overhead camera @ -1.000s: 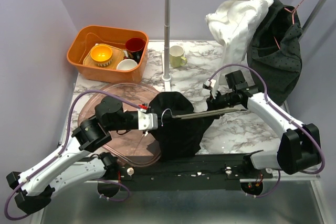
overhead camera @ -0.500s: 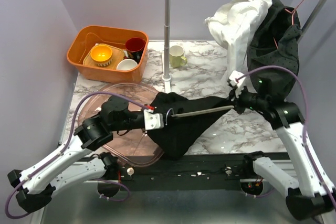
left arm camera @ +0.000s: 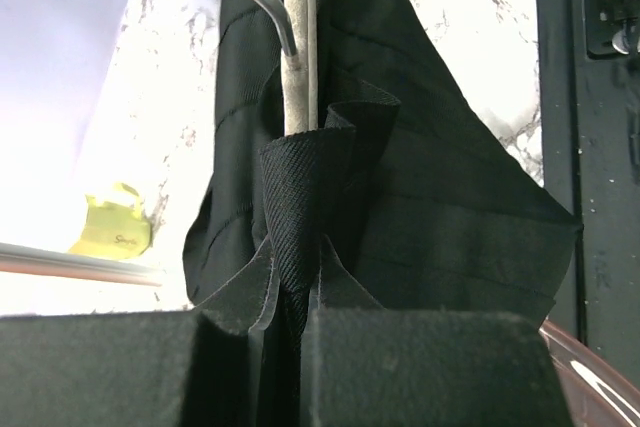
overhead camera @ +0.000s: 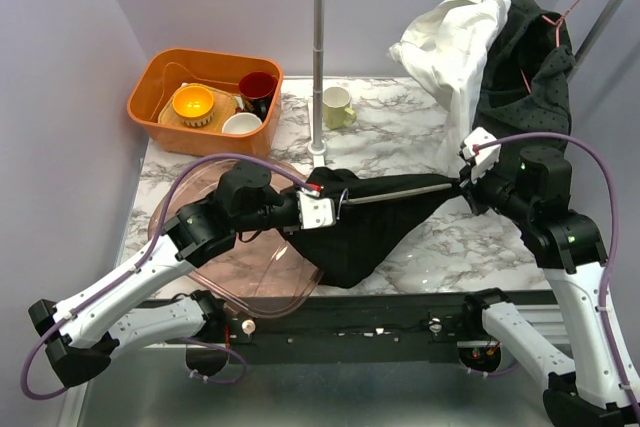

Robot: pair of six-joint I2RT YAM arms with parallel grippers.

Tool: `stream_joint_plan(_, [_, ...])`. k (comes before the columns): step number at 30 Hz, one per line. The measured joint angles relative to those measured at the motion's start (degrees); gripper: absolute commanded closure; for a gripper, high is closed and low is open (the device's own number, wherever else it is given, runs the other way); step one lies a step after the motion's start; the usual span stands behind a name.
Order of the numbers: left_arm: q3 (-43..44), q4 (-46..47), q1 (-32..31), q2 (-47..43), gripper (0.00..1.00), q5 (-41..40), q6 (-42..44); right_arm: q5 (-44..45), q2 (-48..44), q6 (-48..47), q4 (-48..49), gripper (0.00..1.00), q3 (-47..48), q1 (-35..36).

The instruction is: Place the skirt on the hanger

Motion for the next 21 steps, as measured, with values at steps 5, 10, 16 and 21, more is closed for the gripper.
stream_joint_plan(5, [0.68, -1.01, -0.04, 0.07, 1.0, -0.13, 1.53, 1.64, 1.68, 3.15, -0.11, 0.99, 1.36, -2.89])
stream_joint_plan(10, [0.7, -2.12, -0.04, 0.35, 1.0, -0.17, 3.04, 1.01, 5.11, 5.51, -0.13, 0.99, 6.05, -3.34])
stream_joint_plan(16, [0.68, -1.49, -0.07, 0.5, 1.0, -4.46, 4.02, 0.07, 4.96, 6.73, -0.26, 0.99, 7.15, -3.34])
stream_joint_plan(21, [0.79, -0.44, -0.33, 0.81, 1.0, -8.94, 3.41, -1.05, 4.35, 6.75, -0.57, 0.99, 7.1, -3.34])
